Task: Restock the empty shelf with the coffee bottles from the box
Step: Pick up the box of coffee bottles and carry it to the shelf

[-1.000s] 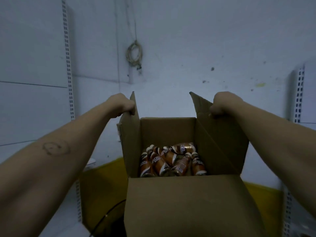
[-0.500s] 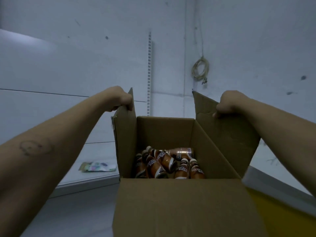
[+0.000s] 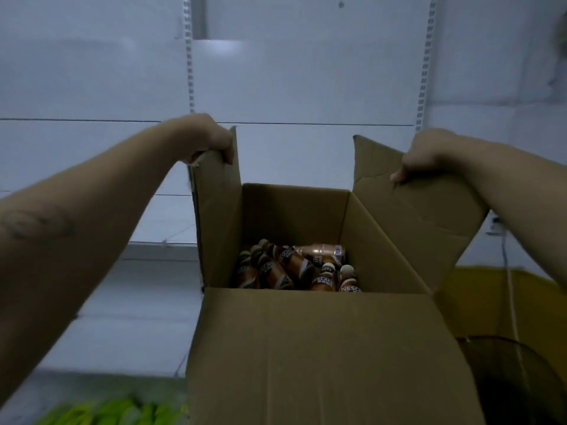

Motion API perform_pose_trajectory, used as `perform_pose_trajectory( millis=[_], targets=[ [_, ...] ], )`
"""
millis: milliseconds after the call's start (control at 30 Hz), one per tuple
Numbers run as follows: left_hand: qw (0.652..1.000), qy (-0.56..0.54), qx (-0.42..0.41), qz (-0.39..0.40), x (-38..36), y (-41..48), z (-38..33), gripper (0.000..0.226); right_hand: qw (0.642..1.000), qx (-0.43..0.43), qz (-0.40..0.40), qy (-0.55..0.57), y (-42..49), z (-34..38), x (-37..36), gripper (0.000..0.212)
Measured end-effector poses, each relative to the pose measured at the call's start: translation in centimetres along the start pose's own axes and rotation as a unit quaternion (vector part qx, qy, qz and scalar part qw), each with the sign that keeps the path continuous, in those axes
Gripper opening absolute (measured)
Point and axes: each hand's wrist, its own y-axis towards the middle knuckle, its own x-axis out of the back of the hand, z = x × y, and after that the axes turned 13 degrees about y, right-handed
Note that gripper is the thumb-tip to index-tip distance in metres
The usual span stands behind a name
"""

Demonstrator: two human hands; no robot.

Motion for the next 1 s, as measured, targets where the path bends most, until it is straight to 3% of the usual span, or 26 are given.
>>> perform_pose_trajectory(
  millis=[300,600,767,1000],
  targets=[
    [0.979,0.05,0.198,0.02,-1.6,-8.9,9.9,0.026,0.978,0.105,0.157,0.094,-1.0,6.2,-9.7,0.06],
    [0.931,0.07,0.353,0.067,-7.3,-17.3,22.3,0.024,0.939,0.167,0.287,0.087,-6.9,13.9,-23.1,0.049],
    [0.908,0.078,0.398,0.107,-10.7,-19.8,31.8,0.024,0.924,0.149,0.336,0.102,-10.8,19.8,-31.7,0.042],
    [0.904,0.11,0.368,0.189,-15.2,-20.7,45.0,0.022,0.911,0.102,0.389,0.091,-16.5,27.0,-41.7,0.035]
  ],
)
